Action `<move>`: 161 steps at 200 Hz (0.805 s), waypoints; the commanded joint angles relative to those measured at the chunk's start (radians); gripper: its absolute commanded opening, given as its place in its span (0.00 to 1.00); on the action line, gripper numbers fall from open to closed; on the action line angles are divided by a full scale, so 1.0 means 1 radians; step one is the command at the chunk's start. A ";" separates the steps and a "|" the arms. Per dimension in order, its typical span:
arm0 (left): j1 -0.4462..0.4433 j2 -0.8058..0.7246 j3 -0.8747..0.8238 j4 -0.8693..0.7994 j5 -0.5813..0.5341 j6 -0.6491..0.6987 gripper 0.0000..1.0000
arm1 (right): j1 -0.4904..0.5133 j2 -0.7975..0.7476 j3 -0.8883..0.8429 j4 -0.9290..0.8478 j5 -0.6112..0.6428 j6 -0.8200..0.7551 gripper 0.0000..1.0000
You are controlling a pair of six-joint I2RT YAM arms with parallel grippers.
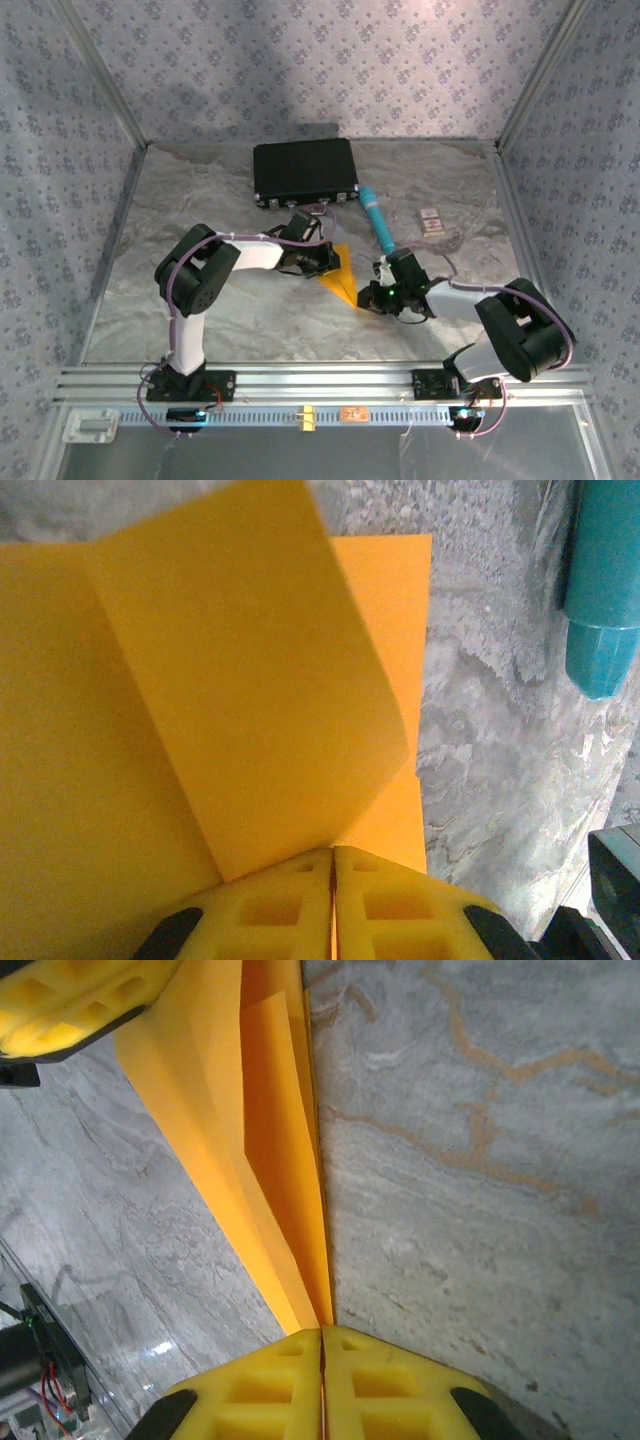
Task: Fold a paper plane with a square sheet of paper (pick it up from the middle)
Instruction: Fourth fold the wing at the center of the table.
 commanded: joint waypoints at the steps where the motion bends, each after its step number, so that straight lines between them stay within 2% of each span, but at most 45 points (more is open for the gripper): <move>1: 0.004 0.023 -0.018 -0.053 -0.034 0.019 0.10 | 0.016 -0.001 -0.038 -0.203 0.037 0.014 0.06; 42: 0.005 0.025 -0.018 -0.055 -0.035 0.019 0.10 | 0.021 -0.004 -0.035 -0.221 0.032 0.014 0.07; 79: 0.006 0.026 -0.021 -0.060 -0.040 0.020 0.10 | 0.024 -0.032 -0.035 -0.275 0.071 0.016 0.12; 104: 0.006 0.025 -0.021 -0.058 -0.040 0.019 0.10 | 0.025 -0.039 -0.037 -0.276 0.067 0.016 0.07; 161: 0.006 0.027 -0.030 -0.047 -0.029 0.020 0.09 | 0.030 -0.046 -0.020 -0.307 0.074 0.003 0.08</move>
